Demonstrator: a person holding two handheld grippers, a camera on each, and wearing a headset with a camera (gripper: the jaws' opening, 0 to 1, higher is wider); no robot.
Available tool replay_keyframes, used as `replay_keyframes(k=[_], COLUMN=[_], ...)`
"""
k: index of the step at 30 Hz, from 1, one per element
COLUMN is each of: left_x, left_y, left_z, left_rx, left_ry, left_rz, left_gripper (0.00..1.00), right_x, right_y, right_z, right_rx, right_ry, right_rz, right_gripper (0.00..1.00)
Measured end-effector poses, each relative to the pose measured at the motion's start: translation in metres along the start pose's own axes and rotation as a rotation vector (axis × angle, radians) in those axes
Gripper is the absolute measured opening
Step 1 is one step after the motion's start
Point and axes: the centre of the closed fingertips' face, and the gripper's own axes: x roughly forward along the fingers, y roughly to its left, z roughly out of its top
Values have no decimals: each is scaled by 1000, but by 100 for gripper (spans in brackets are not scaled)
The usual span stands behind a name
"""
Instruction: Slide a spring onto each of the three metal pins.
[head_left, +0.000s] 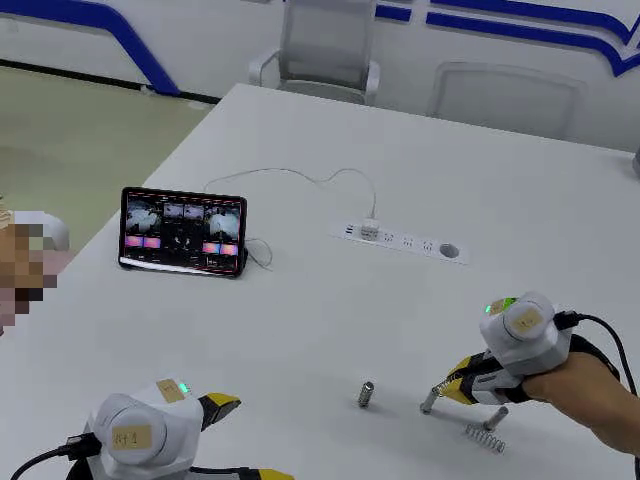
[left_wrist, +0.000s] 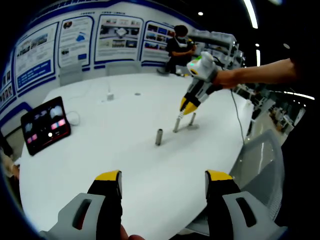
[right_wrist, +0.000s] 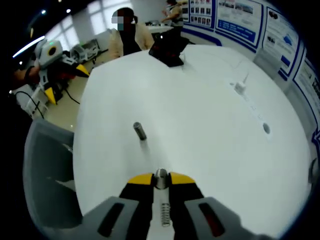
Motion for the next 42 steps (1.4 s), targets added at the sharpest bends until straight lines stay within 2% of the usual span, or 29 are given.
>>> replay_keyframes(k=[12,25,34,42], left_x=[-3,-4,-3,-3], left_y=[4,6,3,2], left_z=[2,2,6,7], left_rx=[0,2,8,11], left_ry=[-3,2,1,8], left_rz=[9,15,12,11], left_gripper=[69,68,68,67], right_x=[13,30,46,58], right_y=[2,2,1,5], right_z=[0,-2,-11,-19], right_rx=[-70,-77,-76,-125], right_ry=[52,82,108,146], right_rz=[11,31,31,31], right_gripper=[13,13,13,13])
